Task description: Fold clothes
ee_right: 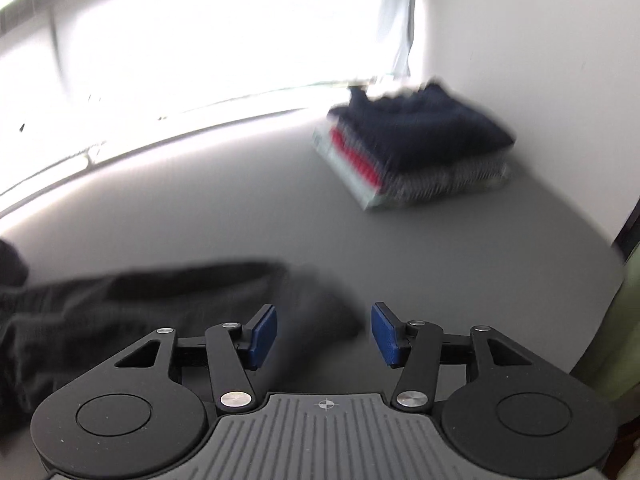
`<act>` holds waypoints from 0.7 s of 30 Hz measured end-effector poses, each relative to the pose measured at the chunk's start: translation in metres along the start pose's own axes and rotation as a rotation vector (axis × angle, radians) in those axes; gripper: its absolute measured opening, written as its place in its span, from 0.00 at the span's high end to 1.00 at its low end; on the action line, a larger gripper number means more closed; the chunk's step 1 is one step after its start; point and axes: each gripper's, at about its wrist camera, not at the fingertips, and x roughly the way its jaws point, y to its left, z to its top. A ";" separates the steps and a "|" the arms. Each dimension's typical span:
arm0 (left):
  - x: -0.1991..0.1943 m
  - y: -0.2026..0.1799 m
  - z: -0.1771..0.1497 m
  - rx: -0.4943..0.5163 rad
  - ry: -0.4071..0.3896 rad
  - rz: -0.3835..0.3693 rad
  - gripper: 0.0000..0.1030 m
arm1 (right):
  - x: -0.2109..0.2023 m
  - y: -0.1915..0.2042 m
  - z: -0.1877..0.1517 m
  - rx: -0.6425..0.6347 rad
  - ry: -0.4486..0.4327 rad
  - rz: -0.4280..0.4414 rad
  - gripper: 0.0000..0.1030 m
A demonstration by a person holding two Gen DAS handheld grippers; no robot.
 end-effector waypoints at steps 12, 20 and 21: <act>0.040 -0.022 0.021 0.002 0.063 0.008 0.58 | 0.139 -0.014 0.010 0.269 0.226 0.292 0.21; 0.053 -0.019 0.029 -0.047 0.034 0.048 0.58 | 0.179 0.004 0.002 0.195 0.349 0.257 0.45; 0.051 -0.016 0.030 -0.057 0.026 0.060 0.58 | 0.171 0.007 0.006 0.182 0.329 0.258 0.43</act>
